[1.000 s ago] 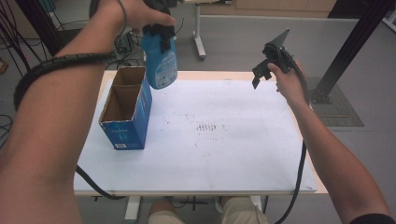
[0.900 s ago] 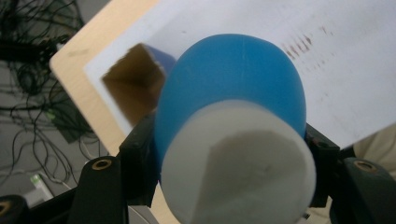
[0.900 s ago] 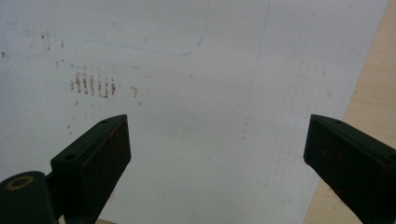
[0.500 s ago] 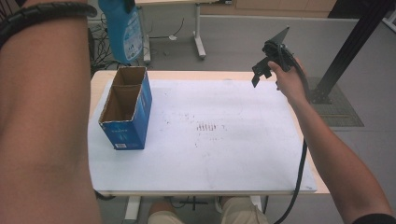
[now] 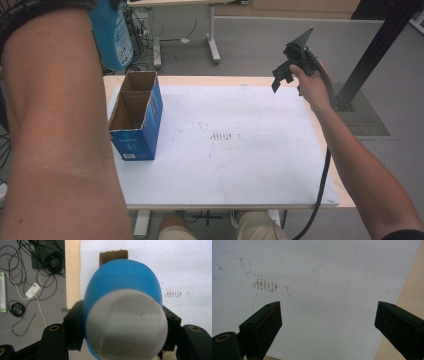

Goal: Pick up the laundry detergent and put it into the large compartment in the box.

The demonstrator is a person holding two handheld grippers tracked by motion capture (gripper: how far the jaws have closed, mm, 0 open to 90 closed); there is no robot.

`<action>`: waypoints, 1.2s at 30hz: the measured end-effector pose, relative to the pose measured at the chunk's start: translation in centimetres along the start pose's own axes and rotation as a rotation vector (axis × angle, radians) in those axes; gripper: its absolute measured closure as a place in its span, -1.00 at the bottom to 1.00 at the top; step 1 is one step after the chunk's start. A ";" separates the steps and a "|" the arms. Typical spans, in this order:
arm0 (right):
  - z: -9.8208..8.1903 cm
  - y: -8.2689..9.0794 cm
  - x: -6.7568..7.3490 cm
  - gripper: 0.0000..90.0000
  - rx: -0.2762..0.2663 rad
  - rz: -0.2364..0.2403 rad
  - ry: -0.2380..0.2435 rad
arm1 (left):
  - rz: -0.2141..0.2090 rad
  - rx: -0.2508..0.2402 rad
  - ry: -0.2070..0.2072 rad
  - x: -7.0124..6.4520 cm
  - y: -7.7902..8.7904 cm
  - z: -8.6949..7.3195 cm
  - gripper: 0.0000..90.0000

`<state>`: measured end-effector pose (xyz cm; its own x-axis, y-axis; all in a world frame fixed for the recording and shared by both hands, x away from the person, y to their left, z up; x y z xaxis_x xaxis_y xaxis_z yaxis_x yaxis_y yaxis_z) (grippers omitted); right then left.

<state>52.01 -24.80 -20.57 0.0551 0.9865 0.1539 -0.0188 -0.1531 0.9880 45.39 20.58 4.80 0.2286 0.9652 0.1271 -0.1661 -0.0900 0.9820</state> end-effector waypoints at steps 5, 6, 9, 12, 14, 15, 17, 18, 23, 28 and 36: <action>0.0 -0.1 0.3 -0.84 0.001 0.002 0.008 | -0.011 0.002 0.009 0.2 -0.6 -0.1 -0.17; 0.0 -0.1 0.4 -0.84 0.001 0.002 0.011 | -0.010 0.003 0.008 0.3 -0.7 -0.1 -0.17; -0.1 -0.1 0.5 -0.84 0.000 0.002 0.012 | -0.014 0.006 0.008 0.4 -1.5 -0.2 -0.17; -0.2 -0.1 0.5 -0.84 0.002 -0.001 0.011 | -0.023 0.008 0.014 0.6 -2.3 -0.3 -0.17; -0.2 -0.1 0.4 -0.84 0.000 0.001 0.010 | -0.031 0.011 0.025 0.7 -2.7 -0.4 -0.17; -0.2 -0.1 0.4 -0.84 0.000 0.000 0.008 | -0.031 0.012 0.026 0.7 -3.0 -0.4 -0.17; -0.2 0.0 0.3 -0.84 -0.003 0.002 0.007 | -0.032 0.016 0.027 0.8 -3.4 -0.4 -0.17; -0.2 0.0 0.2 -0.84 -0.002 0.001 0.008 | -0.034 0.021 0.027 0.8 -3.6 -0.4 -0.17; -0.2 -0.2 0.3 -0.84 0.000 0.002 0.010 | -0.037 0.027 0.030 0.9 -5.0 -0.5 -0.17; -0.3 -0.4 0.3 -0.84 0.003 0.002 0.009 | -0.056 0.043 0.040 1.3 -6.9 -0.8 -0.17; -0.2 -0.9 0.3 -0.84 0.009 -0.003 0.008 | -0.069 0.064 0.050 1.7 -10.1 -1.3 -0.17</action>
Point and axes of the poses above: each handheld gripper's, and its own axes: y roughly backward along the jaws, z roughly out of its top, x roughly to its left, the point moved 10 cm from there along -y, roughly forward along the jaws, and after that the axes turned 14 degrees about -y, right-handed, at the moved point
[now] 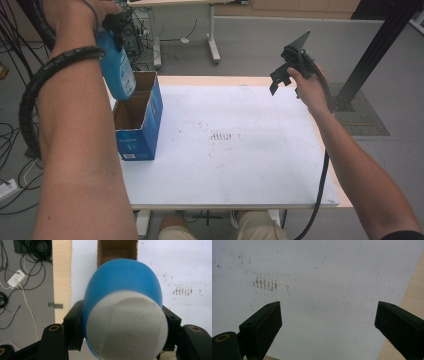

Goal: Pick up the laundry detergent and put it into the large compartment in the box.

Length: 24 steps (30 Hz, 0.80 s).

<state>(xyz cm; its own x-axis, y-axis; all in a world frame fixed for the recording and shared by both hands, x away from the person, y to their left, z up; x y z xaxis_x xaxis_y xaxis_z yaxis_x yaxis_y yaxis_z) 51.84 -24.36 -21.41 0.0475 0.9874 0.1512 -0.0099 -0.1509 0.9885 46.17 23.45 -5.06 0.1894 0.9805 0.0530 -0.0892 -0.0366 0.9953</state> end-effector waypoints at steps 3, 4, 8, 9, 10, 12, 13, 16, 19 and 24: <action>0.0 -0.2 0.2 -0.84 0.003 -0.002 0.002 | -0.012 0.007 0.002 0.2 -1.4 -0.2 -0.17; 0.0 -0.2 0.2 -0.84 0.002 -0.004 0.004 | -0.016 0.021 -0.006 0.3 -2.2 -0.2 -0.17; 0.0 -0.4 0.5 -0.84 0.004 -0.009 0.008 | -0.020 0.045 -0.011 0.4 -4.1 -0.4 -0.17; -0.1 -0.5 0.5 -0.84 0.002 -0.010 0.009 | -0.021 0.048 -0.011 0.5 -4.4 -0.4 -0.17; -0.1 -0.5 0.5 -0.84 0.004 -0.011 0.007 | -0.023 0.050 -0.011 0.5 -4.8 -0.5 -0.17; -0.1 -0.6 0.6 -0.84 0.003 -0.012 0.009 | -0.030 0.056 -0.012 0.6 -5.6 -0.7 -0.17; -0.1 -0.6 0.6 -0.85 0.005 -0.014 0.008 | -0.034 0.058 -0.013 0.7 -6.0 -0.8 -0.17; -0.1 -0.7 0.7 -0.84 0.004 -0.017 0.006 | -0.039 0.071 -0.015 0.7 -7.3 -1.0 -0.17; -0.2 -0.9 0.9 -0.85 0.007 -0.018 0.009 | -0.042 0.081 -0.021 0.7 -8.4 -1.2 -0.17; -0.2 -1.1 1.2 -0.84 0.008 -0.020 0.011 | -0.047 0.080 -0.033 0.5 -9.8 -1.6 -0.17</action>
Point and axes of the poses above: each handheld gripper's, and its own axes: y roughly backward along the jaws, z roughly out of its top, x roughly to its left, the point moved 10 cm from there along -y, roughly forward along the jaws, and after that the axes turned 14 degrees about -y, right-handed, at the moved point
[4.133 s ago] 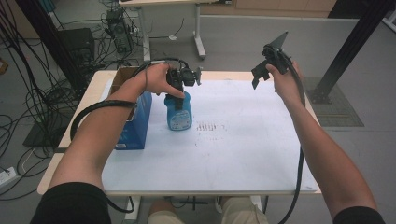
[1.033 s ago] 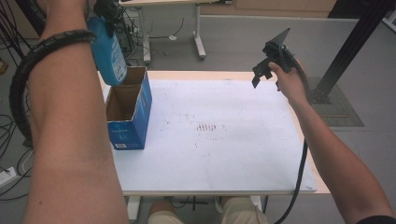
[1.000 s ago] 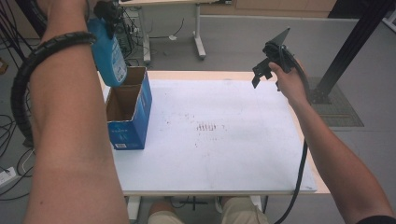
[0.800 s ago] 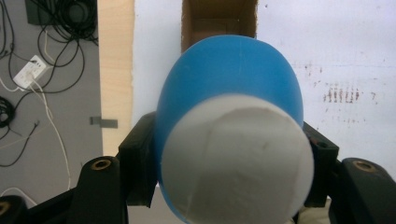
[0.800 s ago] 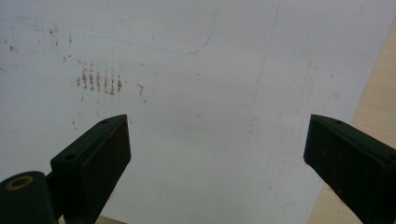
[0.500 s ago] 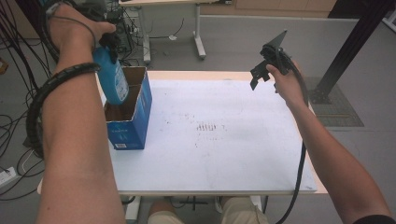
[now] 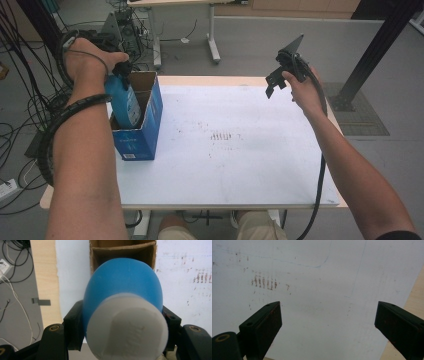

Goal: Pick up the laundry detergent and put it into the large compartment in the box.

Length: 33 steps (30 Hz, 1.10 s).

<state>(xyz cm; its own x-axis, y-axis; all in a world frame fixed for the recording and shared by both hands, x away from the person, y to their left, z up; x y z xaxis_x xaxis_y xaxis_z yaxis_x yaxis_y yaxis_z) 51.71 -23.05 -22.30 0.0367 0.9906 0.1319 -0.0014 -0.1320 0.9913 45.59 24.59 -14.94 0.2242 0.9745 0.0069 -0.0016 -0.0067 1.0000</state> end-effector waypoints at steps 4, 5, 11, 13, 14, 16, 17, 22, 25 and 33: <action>-0.1 -0.1 0.1 -0.84 -0.004 0.000 0.004 | -0.005 0.004 -0.008 -0.2 -1.2 -0.1 -0.17; -0.1 -0.1 0.2 -0.84 -0.003 -0.002 0.001 | -0.004 0.002 -0.010 -0.3 -1.6 -0.1 -0.17; -0.3 0.0 0.1 -0.85 -0.010 -0.003 0.005 | -0.008 0.001 -0.015 -0.7 -3.4 -0.1 -0.17; -0.3 0.0 0.1 -0.84 -0.010 -0.003 0.001 | -0.005 -0.002 -0.014 -0.8 -4.0 -0.1 -0.17; -0.3 0.0 0.1 -0.84 -0.011 -0.004 -0.002 | -0.002 -0.001 -0.017 -0.9 -4.4 0.0 -0.17; -0.3 0.0 -0.1 -0.84 -0.011 -0.002 -0.004 | 0.001 0.000 -0.014 -1.0 -5.1 0.0 -0.17; -0.3 -0.1 -0.1 -0.84 -0.010 -0.004 -0.007 | 0.003 -0.001 -0.012 -1.0 -5.5 -0.1 -0.17; -0.2 -0.5 -0.4 -0.84 -0.003 -0.004 -0.012 | 0.005 0.009 -0.019 -1.3 -7.2 0.0 -0.17; -0.1 -0.7 -0.3 -0.84 0.004 -0.007 -0.012 | -0.002 0.009 -0.021 -1.3 -8.0 0.0 -0.17; -0.1 -0.9 -0.3 -0.84 0.004 -0.009 -0.012 | -0.001 0.014 -0.032 -1.4 -9.6 0.0 -0.17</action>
Point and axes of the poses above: each handheld gripper's, and its own axes: y roughly backward along the jaws, z roughly out of its top, x roughly to its left, the point moved 10 cm from there along -y, roughly forward along the jaws, and after that the axes turned 14 degrees about -y, right-handed, at the moved point
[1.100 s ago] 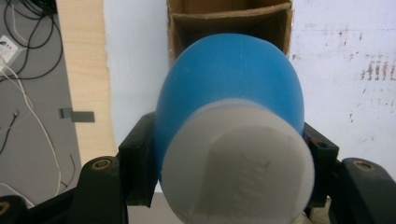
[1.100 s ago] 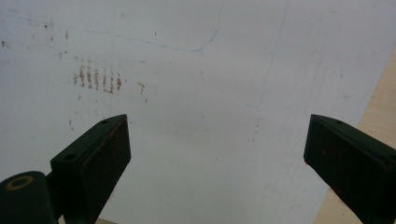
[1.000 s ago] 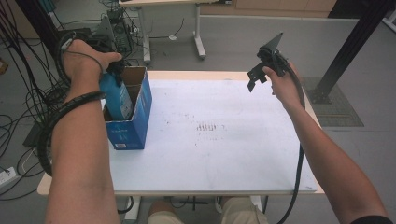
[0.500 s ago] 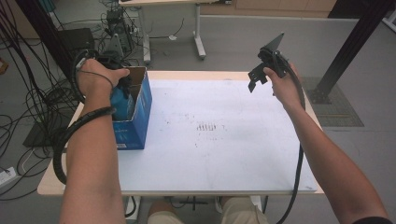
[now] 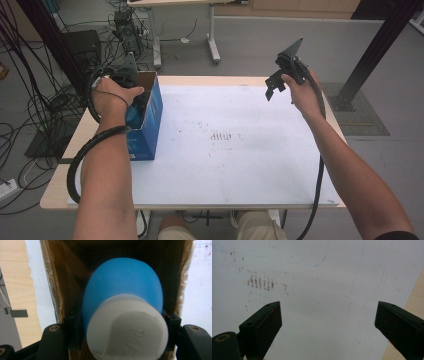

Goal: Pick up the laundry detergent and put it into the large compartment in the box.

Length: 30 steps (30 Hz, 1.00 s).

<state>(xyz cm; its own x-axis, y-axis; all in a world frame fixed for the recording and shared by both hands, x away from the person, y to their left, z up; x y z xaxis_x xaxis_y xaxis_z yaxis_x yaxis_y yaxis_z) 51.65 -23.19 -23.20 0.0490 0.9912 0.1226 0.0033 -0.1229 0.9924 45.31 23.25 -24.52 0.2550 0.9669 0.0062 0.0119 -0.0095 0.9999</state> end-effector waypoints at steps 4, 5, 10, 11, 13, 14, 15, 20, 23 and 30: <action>0.0 -0.1 0.0 -0.85 0.000 -0.003 -0.003 | 0.002 0.009 -0.008 -0.1 -0.6 0.0 -0.17; 0.0 -0.1 0.0 -0.85 0.001 -0.003 -0.002 | 0.005 0.004 -0.011 -0.2 -0.8 0.0 -0.17; 0.0 -0.3 0.0 -0.84 0.003 -0.005 -0.004 | 0.011 0.005 -0.013 -0.4 -0.8 0.0 -0.17; 0.0 -0.3 0.1 -0.84 0.003 -0.005 -0.002 | 0.012 0.003 -0.013 -0.4 -0.8 0.0 -0.17; -0.1 -0.3 0.1 -0.85 0.003 -0.003 -0.002 | 0.016 0.001 -0.015 -0.5 -0.8 -0.1 -0.17; -0.1 -0.3 0.1 -0.84 0.004 -0.003 -0.004 | 0.017 -0.001 -0.015 -0.5 -0.8 -0.1 -0.17; -0.1 -0.3 0.1 -0.84 0.003 -0.003 -0.003 | 0.018 -0.003 -0.015 -0.6 -0.8 -0.1 -0.17; -0.1 -0.4 0.1 -0.84 -0.001 0.000 0.002 | 0.019 -0.011 -0.009 -0.5 -0.9 -0.2 -0.17; -0.1 -0.5 0.2 -0.84 0.002 0.000 -0.001 | 0.021 -0.013 -0.008 -0.5 -0.9 -0.2 -0.17; -0.1 -0.9 0.2 -0.84 0.008 -0.001 0.003 | 0.024 -0.016 -0.008 -0.6 -0.9 -0.1 -0.17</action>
<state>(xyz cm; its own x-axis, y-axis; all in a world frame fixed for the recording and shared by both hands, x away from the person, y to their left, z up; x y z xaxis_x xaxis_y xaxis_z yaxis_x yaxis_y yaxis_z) 51.60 -22.84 -24.06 0.0457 0.9916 0.1212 0.0114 -0.1219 0.9925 45.02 22.77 -25.45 0.2628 0.9644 0.0299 -0.0100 -0.0283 0.9996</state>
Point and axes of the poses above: each handheld gripper's, and its own axes: y roughly backward along the jaws, z roughly out of its top, x roughly to its left, the point moved 10 cm from there along -y, roughly forward along the jaws, and after that the axes turned 14 degrees about -y, right-handed, at the moved point
